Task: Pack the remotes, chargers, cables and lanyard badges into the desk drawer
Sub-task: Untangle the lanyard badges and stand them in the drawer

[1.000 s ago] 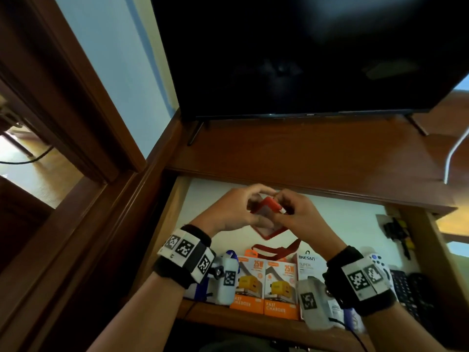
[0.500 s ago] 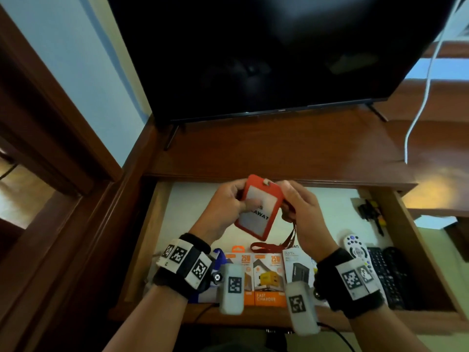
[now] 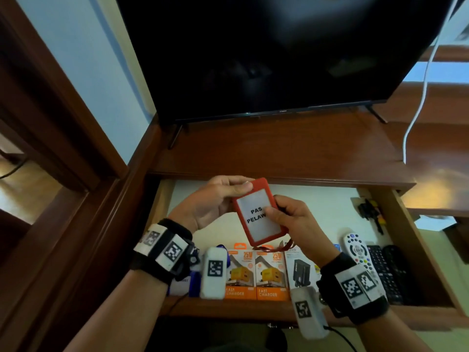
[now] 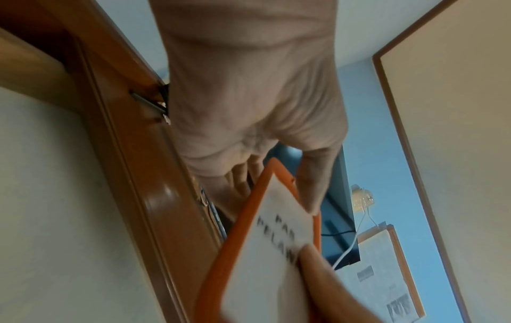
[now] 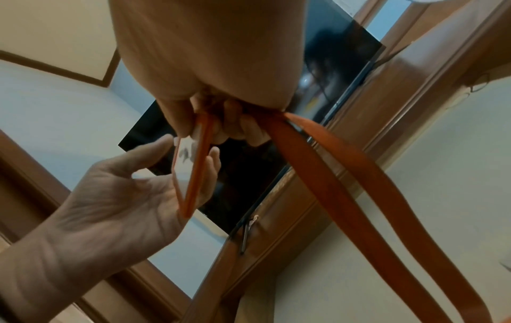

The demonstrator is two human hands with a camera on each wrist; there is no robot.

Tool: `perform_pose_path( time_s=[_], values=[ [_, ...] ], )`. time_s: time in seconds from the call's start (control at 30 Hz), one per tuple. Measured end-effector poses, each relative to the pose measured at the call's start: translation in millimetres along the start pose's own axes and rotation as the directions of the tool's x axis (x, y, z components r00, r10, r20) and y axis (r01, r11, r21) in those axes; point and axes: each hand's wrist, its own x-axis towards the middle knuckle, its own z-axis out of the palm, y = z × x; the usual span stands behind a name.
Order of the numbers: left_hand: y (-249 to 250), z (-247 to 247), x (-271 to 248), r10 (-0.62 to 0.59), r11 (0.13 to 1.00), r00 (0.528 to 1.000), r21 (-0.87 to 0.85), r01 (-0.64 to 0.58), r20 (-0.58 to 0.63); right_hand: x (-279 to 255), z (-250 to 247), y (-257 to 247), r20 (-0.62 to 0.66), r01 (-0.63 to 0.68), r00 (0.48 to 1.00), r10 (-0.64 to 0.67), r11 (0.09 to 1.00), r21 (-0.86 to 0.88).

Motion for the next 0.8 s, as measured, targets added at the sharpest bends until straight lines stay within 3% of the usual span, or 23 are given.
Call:
perform_pose_path(
  time_s=[0.13, 0.27, 0.43, 0.53, 0.67, 0.8],
  values=[
    [7.6, -13.6, -10.0, -0.044, 0.999, 0.996, 0.010, 0.043, 0.074, 0.0, 3.1, -4.7, 0.086, -0.041, 0.995, 0.041, 0.999, -0.002],
    [7.4, -18.5, -17.2, -0.073, 0.997, 0.995, -0.002, 0.073, 0.065, 1.5, 6.7, -7.8, 0.108, -0.044, 0.993, 0.045, 0.999, -0.017],
    [6.3, -20.8, -21.9, -0.023, 1.000, 0.996, 0.000, 0.023, -0.081, 4.2, 12.2, -6.6, 0.106, -0.060, 0.992, 0.067, 0.996, -0.063],
    [7.5, -20.6, -20.2, 0.051, 0.983, 0.982, 0.183, -0.017, -0.182, 8.0, 14.7, -3.4, 0.087, -0.070, 0.993, 0.081, 0.990, -0.120],
    [10.4, -21.5, -17.6, 0.072, 0.833, 0.965, 0.547, 0.080, -0.251, 11.5, 13.0, -1.6, 0.097, -0.058, 0.991, 0.090, 0.955, -0.292],
    [9.5, -17.4, -13.9, 0.057, 0.527, 0.969, 0.831, 0.175, -0.240, 12.6, 12.6, -2.7, 0.120, -0.010, 0.990, 0.078, 0.874, -0.485]
  ],
)
